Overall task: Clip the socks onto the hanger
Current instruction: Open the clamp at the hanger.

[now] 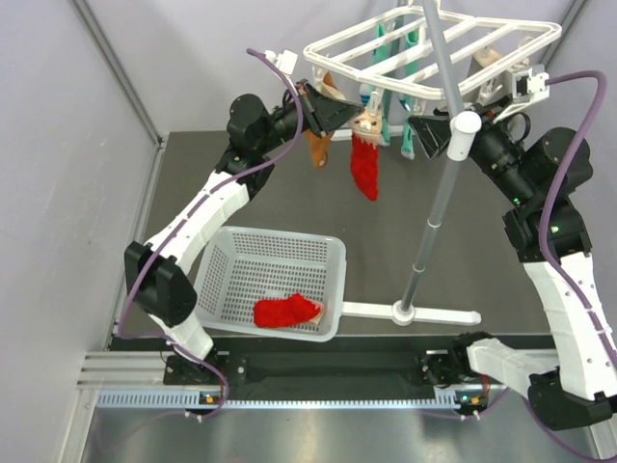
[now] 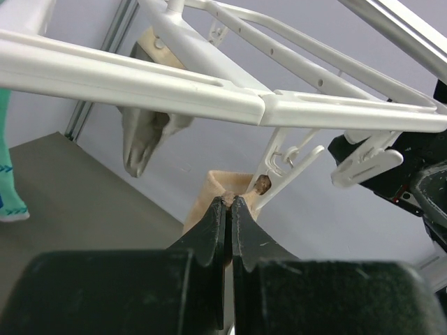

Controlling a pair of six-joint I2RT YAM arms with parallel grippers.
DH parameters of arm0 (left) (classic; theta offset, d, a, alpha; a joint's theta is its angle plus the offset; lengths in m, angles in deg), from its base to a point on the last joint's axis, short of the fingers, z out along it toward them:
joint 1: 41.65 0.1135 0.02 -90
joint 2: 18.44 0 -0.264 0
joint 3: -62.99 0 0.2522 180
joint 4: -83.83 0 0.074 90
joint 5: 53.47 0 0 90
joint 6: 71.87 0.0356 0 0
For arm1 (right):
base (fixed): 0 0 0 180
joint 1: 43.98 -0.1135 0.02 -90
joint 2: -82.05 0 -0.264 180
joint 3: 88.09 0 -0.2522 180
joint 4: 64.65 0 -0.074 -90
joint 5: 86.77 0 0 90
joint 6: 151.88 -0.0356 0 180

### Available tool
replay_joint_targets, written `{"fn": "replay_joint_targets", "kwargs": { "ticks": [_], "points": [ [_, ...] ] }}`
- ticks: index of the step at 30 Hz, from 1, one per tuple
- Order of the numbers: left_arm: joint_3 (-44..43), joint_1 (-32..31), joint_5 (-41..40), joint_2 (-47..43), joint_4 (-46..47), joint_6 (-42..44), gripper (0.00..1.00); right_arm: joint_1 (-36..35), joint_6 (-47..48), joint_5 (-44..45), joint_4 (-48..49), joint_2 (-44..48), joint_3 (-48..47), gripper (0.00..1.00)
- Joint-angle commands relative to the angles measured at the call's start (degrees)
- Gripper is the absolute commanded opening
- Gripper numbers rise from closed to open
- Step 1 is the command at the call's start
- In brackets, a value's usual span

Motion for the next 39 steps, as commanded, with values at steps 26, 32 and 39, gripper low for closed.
{"fn": "replay_joint_targets", "kwargs": {
  "ticks": [26,32,39],
  "points": [
    [-1.4,0.4,0.3,-3.5,2.8,-1.7,0.09,-0.7,-11.8,-3.6,29.4,0.8,10.8,0.58],
    [-1.8,0.4,0.4,-3.3,3.0,-2.2,0.13,-0.6,-13.4,-2.1,29.3,0.0,10.7,0.49],
    [-1.8,0.4,-0.2,-4.2,1.7,-1.1,0.23,-0.6,-13.7,-1.2,28.4,0.1,10.3,0.30]
  ]
}}
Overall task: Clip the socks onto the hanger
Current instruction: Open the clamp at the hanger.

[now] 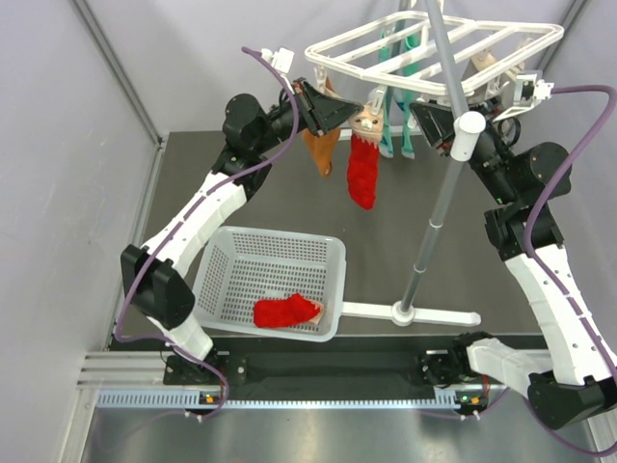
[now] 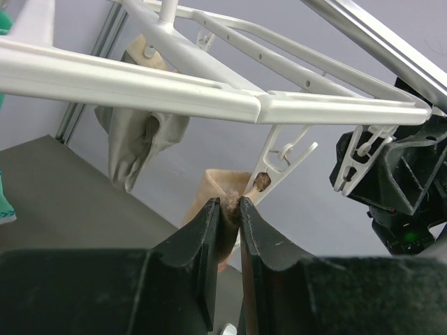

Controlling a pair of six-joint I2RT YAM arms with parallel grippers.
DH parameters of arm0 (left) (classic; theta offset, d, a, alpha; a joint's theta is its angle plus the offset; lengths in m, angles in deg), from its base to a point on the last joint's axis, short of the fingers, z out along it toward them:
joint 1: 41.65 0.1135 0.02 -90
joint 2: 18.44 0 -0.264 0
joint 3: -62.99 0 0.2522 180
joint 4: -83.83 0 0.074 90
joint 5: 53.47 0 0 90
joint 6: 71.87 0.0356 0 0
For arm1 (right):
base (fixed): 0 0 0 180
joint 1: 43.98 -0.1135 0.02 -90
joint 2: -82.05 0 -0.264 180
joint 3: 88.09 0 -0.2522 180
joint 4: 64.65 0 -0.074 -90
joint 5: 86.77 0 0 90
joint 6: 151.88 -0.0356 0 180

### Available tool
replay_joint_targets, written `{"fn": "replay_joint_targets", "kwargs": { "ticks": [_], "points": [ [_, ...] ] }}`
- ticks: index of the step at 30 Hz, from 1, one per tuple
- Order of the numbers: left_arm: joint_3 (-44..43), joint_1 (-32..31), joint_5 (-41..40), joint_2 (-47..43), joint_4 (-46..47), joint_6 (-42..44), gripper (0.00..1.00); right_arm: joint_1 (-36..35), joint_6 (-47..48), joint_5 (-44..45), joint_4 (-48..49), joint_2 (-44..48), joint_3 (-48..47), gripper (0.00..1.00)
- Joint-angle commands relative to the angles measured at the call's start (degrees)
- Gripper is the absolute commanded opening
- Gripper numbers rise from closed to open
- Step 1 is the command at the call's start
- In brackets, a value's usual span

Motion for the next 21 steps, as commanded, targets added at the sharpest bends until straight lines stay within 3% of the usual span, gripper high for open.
{"fn": "replay_joint_targets", "kwargs": {
  "ticks": [1,6,12,13,15,17,21],
  "points": [
    [-1.8,0.3,-0.5,-3.3,1.5,0.5,0.23,-0.7,-0.2,1.1,1.9,0.0,-1.0,0.26],
    [-1.7,0.3,-0.3,-3.8,0.6,1.2,0.30,-0.6,-0.7,1.3,0.5,-0.3,-1.8,0.00],
    [-1.0,0.3,-0.7,-5.5,-3.6,4.5,0.45,-0.7,-1.3,3.2,-3.4,-0.3,-2.8,0.00],
    [-0.8,0.3,-0.7,-6.0,-4.4,5.6,0.60,-0.7,-1.3,3.3,-3.7,-0.3,-2.8,0.00],
    [-0.1,0.3,-0.5,-7.6,-7.7,8.2,0.71,-0.6,-1.0,3.4,-4.2,-0.1,-2.9,0.00],
    [1.1,0.3,-0.7,-9.2,-13.9,10.5,0.75,-0.6,-0.2,3.6,-5.2,0.2,-2.9,0.00],
    [5.4,0.3,-4.5,-16.5,-28.2,19.4,0.72,-0.7,1.6,4.1,-7.3,0.5,-3.1,0.00]
  ]
}}
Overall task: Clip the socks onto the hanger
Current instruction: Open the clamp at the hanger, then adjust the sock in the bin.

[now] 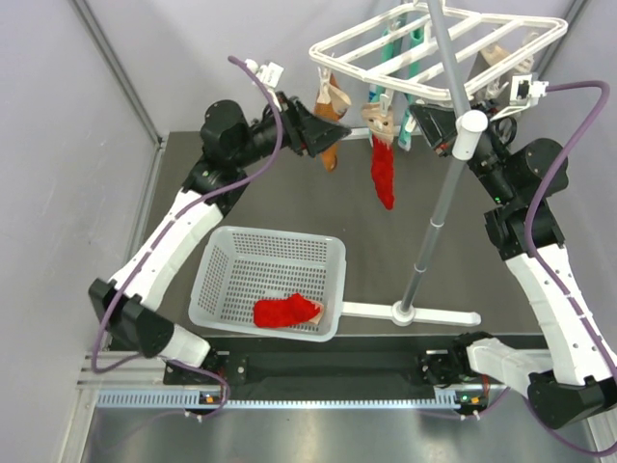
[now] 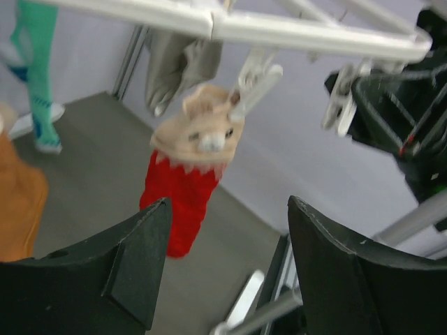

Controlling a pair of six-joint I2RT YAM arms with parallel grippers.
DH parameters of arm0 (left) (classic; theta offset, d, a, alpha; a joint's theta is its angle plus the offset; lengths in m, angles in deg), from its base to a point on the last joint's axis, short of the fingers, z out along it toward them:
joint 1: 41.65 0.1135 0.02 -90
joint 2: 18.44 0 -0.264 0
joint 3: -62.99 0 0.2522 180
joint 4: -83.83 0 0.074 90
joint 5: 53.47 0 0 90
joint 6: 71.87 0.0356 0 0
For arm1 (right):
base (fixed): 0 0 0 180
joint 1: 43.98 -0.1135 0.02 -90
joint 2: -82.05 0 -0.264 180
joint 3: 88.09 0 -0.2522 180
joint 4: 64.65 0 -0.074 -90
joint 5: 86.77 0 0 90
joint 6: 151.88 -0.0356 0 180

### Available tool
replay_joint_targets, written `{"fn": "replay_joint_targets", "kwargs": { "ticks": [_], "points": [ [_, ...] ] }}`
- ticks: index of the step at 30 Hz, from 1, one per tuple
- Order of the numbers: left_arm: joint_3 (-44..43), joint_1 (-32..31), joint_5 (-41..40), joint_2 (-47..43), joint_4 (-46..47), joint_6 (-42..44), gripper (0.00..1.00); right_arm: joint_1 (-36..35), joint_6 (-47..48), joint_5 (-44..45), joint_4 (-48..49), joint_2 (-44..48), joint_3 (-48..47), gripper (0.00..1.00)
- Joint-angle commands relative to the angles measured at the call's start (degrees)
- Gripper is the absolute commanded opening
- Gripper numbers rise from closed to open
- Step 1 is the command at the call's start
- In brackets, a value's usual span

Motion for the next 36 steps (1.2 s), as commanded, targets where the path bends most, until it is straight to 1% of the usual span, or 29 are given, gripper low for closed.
{"fn": "replay_joint_targets", "kwargs": {
  "ticks": [1,2,3,4,6,7,8,10,11,12,13,16,17,19,20,21,23,27,29,31,33,35,36],
  "points": [
    [3.8,0.3,-3.6,-8.4,-14.5,9.7,0.71,-0.7,2.3,1.9,-3.1,0.8,-2.4,0.00],
    [6.7,0.3,-4.5,-11.4,-16.6,10.8,0.71,-0.6,2.9,2.0,-3.3,0.8,-2.3,0.00],
    [8.5,0.3,-5.2,-12.9,-20.8,12.3,0.71,-0.6,3.1,2.1,-3.5,0.8,-2.3,0.00],
    [10.3,0.3,-6.0,-14.4,-22.6,12.7,0.71,-0.6,3.3,2.2,-3.7,0.8,-2.0,0.00],
    [16.0,0.3,-6.4,-18.2,-26.5,12.6,0.69,-0.6,3.8,2.3,-3.8,0.7,-1.8,0.00],
    [20.4,0.3,-6.2,-19.4,-29.1,12.0,0.69,-0.6,4.3,2.2,-4.0,0.6,-1.6,0.00],
    [23.0,0.3,-6.0,-21.4,-29.8,11.0,0.68,-0.6,4.2,2.2,-4.1,0.5,-1.6,0.00],
    [28.2,0.2,-5.2,-22.7,-30.0,6.7,0.66,-0.6,4.3,2.2,-3.8,0.6,-0.9,0.00],
    [32.9,0.2,-4.8,-23.5,-30.2,5.2,0.65,-0.6,4.3,2.1,-3.8,0.6,-0.7,0.00],
    [35.1,-0.1,-4.8,-23.8,-30.0,2.8,0.65,-0.6,4.3,2.1,-3.6,0.6,-0.4,0.00],
    [39.0,-0.5,-5.2,-23.9,-30.4,1.5,0.62,-0.7,4.3,2.0,-3.5,0.6,-0.1,0.00],
    [44.4,-3.6,-12.7,-25.2,-31.4,-2.9,0.57,-0.6,4.2,1.9,-3.4,0.7,0.6,0.00],
    [45.0,-7.0,-18.2,-25.0,-32.4,-3.5,0.56,-0.7,4.1,1.9,-3.3,0.7,0.8,0.00],
    [44.6,-11.0,-24.6,-23.9,-35.2,-4.6,0.56,-0.6,3.8,1.8,-3.2,1.0,1.3,0.00],
    [44.4,-14.9,-27.1,-22.5,-37.4,-4.9,0.57,-0.6,3.6,1.7,-3.2,1.1,1.3,0.00],
    [44.3,-16.2,-31.6,-21.8,-38.3,-6.7,0.58,-0.6,3.7,1.6,-3.3,1.1,1.5,0.00],
    [45.2,-19.0,-34.5,-20.4,-39.3,-9.3,0.60,-0.6,3.6,1.6,-3.4,1.5,1.8,0.00],
    [48.7,-22.8,-39.5,-17.8,-39.2,-11.7,0.60,-0.6,3.7,1.6,-3.8,1.9,2.1,0.00],
    [50.3,-23.6,-41.0,-16.0,-39.2,-12.1,0.61,-0.6,3.7,1.5,-3.9,1.9,2.0,0.00],
    [51.7,-23.6,-41.8,-14.6,-37.1,-11.7,0.61,-0.7,3.6,1.3,-3.8,1.8,2.1,0.00],
    [51.6,-23.6,-41.8,-12.2,-35.9,-10.8,0.63,-0.7,3.6,1.1,-3.7,1.7,2.1,0.00],
    [51.3,-23.5,-40.8,-9.9,-33.8,-9.7,0.61,-0.6,3.4,1.0,-3.7,1.6,2.4,0.00],
    [51.1,-23.5,-40.4,-9.3,-33.3,-9.1,0.57,-0.7,3.3,0.7,-3.8,1.7,2.5,0.00]
  ]
}}
